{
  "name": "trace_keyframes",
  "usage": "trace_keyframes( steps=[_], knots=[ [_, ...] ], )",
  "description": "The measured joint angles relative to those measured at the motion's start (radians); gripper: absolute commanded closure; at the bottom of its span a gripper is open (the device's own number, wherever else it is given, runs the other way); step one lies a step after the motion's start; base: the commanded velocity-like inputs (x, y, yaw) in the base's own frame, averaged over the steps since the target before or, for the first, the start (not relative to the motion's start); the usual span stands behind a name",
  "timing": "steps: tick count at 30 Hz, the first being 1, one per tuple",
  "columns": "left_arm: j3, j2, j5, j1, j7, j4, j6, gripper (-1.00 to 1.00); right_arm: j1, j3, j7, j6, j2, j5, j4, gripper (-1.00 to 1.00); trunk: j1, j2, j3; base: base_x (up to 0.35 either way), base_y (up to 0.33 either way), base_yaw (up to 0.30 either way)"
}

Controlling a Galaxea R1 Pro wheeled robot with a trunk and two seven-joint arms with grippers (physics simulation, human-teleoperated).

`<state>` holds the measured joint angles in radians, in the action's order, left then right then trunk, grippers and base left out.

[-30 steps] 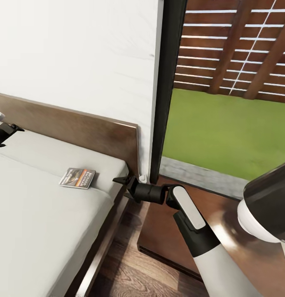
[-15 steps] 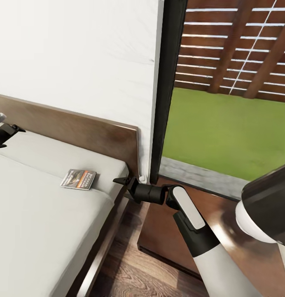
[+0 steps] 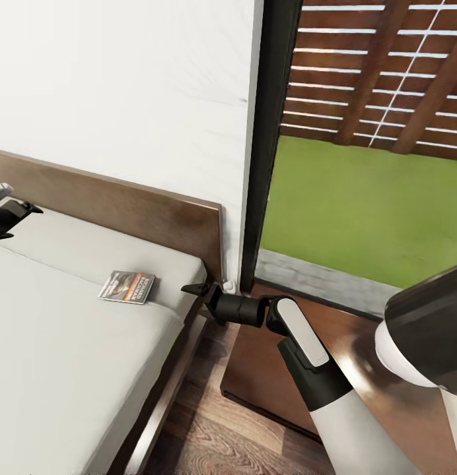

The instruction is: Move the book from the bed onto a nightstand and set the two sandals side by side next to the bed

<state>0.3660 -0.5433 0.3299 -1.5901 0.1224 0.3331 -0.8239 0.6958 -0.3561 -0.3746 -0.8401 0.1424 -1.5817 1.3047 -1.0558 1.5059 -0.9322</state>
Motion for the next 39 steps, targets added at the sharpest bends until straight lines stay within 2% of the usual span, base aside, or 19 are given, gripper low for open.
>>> trace_keyframes(
  steps=[7, 17, 24, 33, 39],
  knots=[
    [0.000, 0.000, 0.000, 0.000, 0.000, -0.032, 0.021, -1.00, 0.000, 0.000, 0.000, 0.000, 0.000, 0.001, -0.004, -1.00, 0.027, -0.049, 0.012, 0.000, 0.000, 0.000],
    [0.001, 0.006, -0.001, 0.000, -0.001, -0.156, 0.121, -1.00, 0.000, -0.001, 0.006, 0.000, 0.000, -0.001, -0.059, -1.00, 0.065, -0.119, 0.038, 0.000, 0.000, 0.000],
    [0.000, 0.016, -0.001, 0.000, 0.000, -0.185, 0.143, -1.00, 0.002, 0.001, 0.023, 0.000, -0.002, 0.003, -0.082, -1.00, 0.065, -0.119, 0.037, 0.000, 0.000, 0.000],
    [0.000, 0.033, -0.005, 0.003, 0.001, -0.198, 0.177, -1.00, 0.003, 0.003, 0.060, 0.002, -0.003, 0.009, -0.171, -1.00, 0.065, -0.119, 0.037, 0.000, 0.000, 0.000],
    [0.000, 0.033, -0.006, 0.004, -0.001, -0.212, 0.225, -1.00, 0.000, 0.004, 0.092, 0.005, -0.015, 0.044, -0.219, -1.00, 0.065, -0.119, 0.037, 0.000, 0.000, 0.000]
  ],
)
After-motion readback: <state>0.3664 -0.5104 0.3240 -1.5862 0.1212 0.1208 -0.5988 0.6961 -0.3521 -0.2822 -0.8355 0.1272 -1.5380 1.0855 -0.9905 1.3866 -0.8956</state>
